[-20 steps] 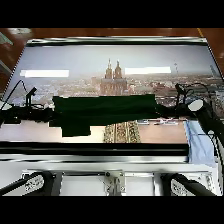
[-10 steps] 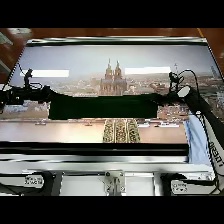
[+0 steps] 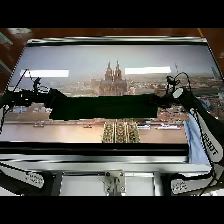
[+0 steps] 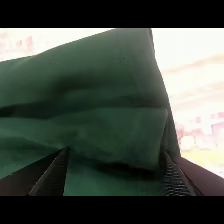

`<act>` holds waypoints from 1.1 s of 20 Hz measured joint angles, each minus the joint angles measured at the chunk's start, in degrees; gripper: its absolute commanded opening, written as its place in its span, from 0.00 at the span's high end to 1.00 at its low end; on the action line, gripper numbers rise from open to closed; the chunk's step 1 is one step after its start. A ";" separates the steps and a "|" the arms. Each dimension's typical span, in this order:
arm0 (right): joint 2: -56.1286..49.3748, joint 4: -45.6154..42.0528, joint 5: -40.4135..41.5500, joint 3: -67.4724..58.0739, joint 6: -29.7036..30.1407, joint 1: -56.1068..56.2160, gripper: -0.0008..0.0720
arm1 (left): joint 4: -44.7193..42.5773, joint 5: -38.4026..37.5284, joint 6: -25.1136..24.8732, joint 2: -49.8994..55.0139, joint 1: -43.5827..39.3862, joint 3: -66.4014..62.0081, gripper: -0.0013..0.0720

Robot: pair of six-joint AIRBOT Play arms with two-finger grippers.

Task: Fold the shirts.

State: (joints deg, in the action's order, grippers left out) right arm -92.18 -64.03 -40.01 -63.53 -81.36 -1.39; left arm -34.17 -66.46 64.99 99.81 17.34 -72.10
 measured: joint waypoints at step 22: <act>-1.66 26.36 -8.26 -0.04 6.05 -5.38 0.91 | 13.25 -13.64 -3.58 -4.72 -8.81 -3.26 0.80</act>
State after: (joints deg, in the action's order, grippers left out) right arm -93.84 -37.67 -48.27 -63.57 -75.31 -6.76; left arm -20.93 -80.09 61.41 95.09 8.54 -75.35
